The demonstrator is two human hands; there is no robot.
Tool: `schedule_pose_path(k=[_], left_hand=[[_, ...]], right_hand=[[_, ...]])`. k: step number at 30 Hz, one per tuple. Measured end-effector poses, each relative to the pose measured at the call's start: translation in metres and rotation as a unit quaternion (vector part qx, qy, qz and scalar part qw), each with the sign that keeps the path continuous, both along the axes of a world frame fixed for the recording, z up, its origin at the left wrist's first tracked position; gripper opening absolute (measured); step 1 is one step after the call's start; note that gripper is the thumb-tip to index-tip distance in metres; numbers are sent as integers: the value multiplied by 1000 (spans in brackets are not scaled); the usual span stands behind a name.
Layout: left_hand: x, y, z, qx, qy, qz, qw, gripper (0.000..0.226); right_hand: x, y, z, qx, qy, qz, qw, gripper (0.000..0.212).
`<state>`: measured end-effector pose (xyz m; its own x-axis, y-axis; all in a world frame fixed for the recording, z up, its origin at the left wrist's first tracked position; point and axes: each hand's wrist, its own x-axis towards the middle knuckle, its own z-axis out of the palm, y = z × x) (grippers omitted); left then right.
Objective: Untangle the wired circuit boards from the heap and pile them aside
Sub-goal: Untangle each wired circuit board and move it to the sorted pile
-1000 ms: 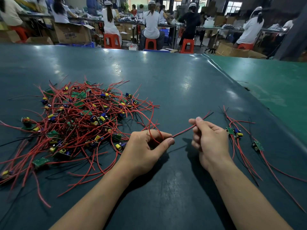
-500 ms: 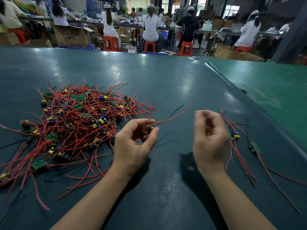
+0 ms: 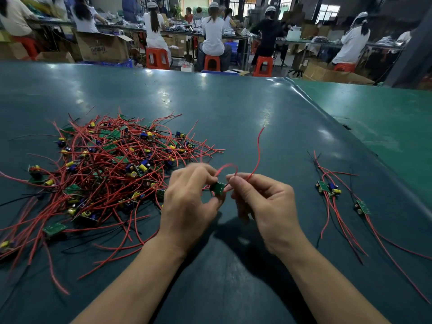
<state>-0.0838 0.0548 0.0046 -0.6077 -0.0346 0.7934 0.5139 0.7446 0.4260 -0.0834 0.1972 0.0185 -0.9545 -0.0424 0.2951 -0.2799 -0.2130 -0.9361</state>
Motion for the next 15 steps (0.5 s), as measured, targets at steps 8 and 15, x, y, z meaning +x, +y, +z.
schedule_pose_path(k=[8,15], left_hand=[[4,1,4,17,-34,-102,994,25],[2,1,2,23,-33,-103,994,21]], right_hand=[[-9,12,5,-138,-153,78,975,14],[-11,16,5,-60,-105,27,992,16]])
